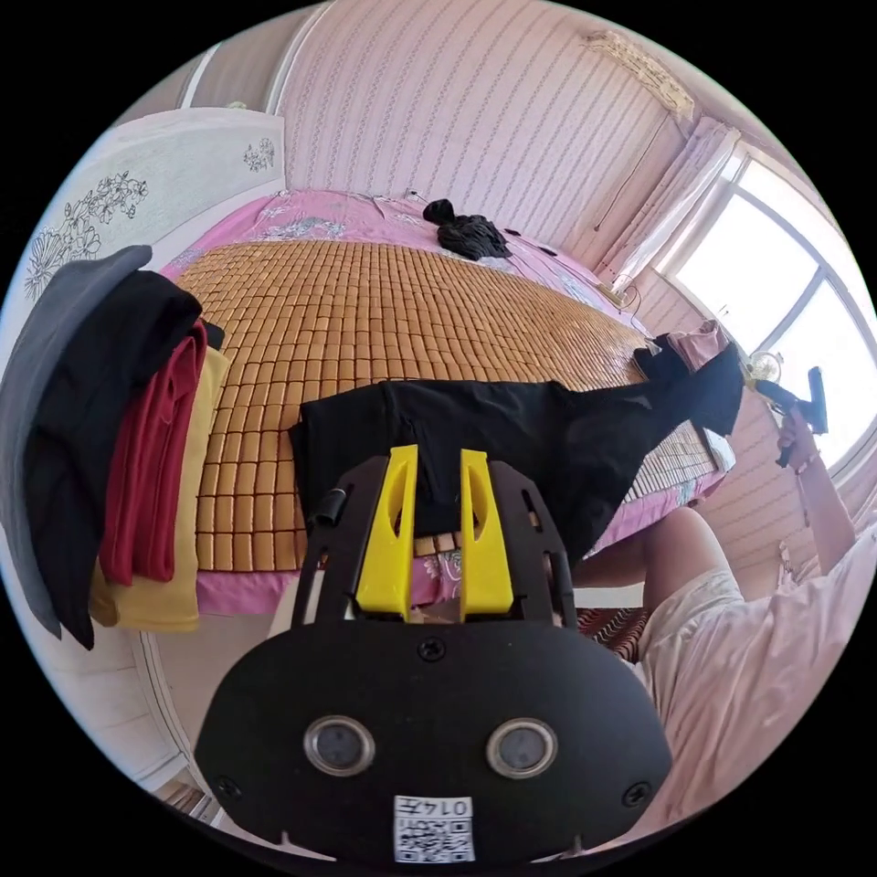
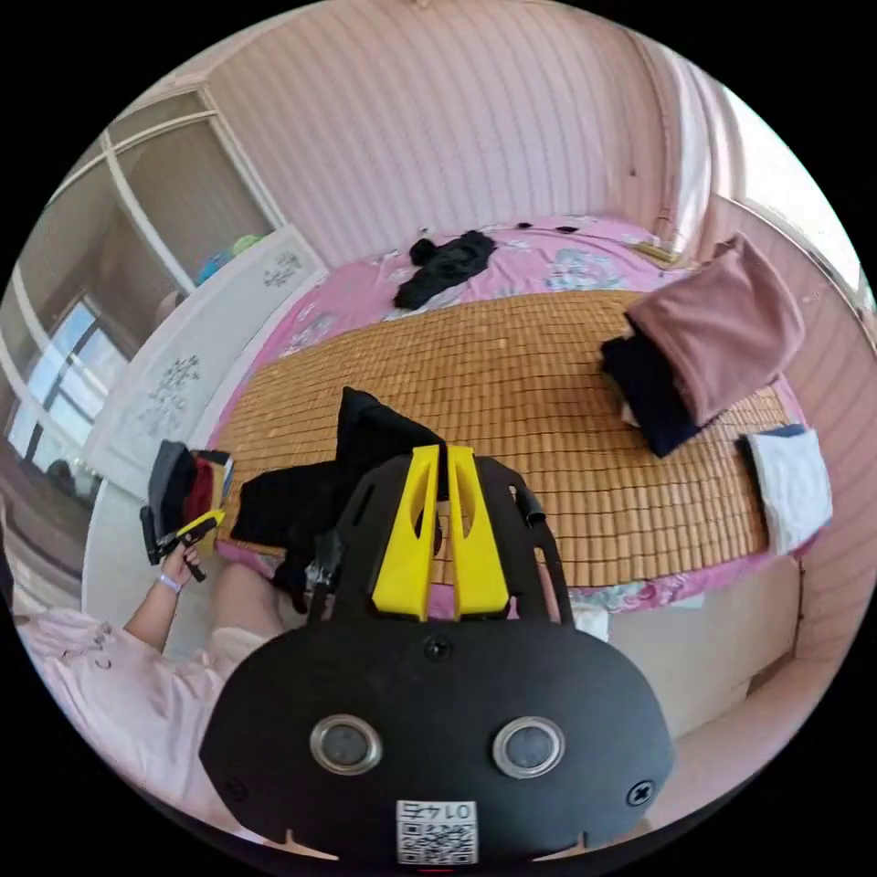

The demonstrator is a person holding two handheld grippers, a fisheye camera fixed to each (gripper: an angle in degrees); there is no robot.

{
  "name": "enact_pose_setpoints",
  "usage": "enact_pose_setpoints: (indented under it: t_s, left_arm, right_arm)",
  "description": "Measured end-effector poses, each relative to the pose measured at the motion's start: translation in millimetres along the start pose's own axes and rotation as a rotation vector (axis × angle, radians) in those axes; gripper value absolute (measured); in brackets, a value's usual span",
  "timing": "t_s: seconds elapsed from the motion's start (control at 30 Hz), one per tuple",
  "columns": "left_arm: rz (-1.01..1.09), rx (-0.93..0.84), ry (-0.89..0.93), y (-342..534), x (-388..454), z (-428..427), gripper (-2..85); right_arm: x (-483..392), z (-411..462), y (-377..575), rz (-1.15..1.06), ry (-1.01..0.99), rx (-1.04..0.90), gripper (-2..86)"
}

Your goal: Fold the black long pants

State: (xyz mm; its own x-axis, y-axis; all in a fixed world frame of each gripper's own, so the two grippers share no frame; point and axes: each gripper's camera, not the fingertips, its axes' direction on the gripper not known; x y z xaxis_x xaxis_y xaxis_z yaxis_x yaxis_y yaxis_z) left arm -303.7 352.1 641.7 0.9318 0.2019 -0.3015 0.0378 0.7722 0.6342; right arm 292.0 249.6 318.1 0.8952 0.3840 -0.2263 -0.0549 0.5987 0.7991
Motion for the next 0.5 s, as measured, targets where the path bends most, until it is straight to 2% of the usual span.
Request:
enact_pose_setpoints:
  t_s: [0.07,0.13,0.23,0.3,0.37,0.43,0.5]
  left_arm:
    - [-0.009,-0.033,-0.009,-15,-4,9,8.8]
    - [-0.042,-0.078,-0.009,-31,-11,21,9.7]
    - [-0.078,-0.141,-0.053,-49,-19,38,10.6]
    - [-0.090,-0.195,-0.102,-57,-22,51,11.3]
    - [-0.110,-0.277,-0.148,-61,-27,66,11.4]
    - [-0.110,-0.279,-0.218,-64,-27,67,10.5]
    - [-0.113,-0.300,-0.229,-67,-29,65,9.5]
  right_arm:
    - [27,-3,3,0.064,0.128,0.002,6.2]
    - [29,8,12,0.057,0.149,-0.017,8.3]
    - [-3,67,35,-0.024,-0.056,-0.192,10.0]
    - [-43,126,61,-0.050,-0.305,-0.393,11.4]
    - [-73,159,75,-0.073,-0.428,-0.491,12.4]
    - [-98,184,82,-0.102,-0.484,-0.550,12.9]
    - [-119,206,81,-0.164,-0.412,-0.589,12.4]
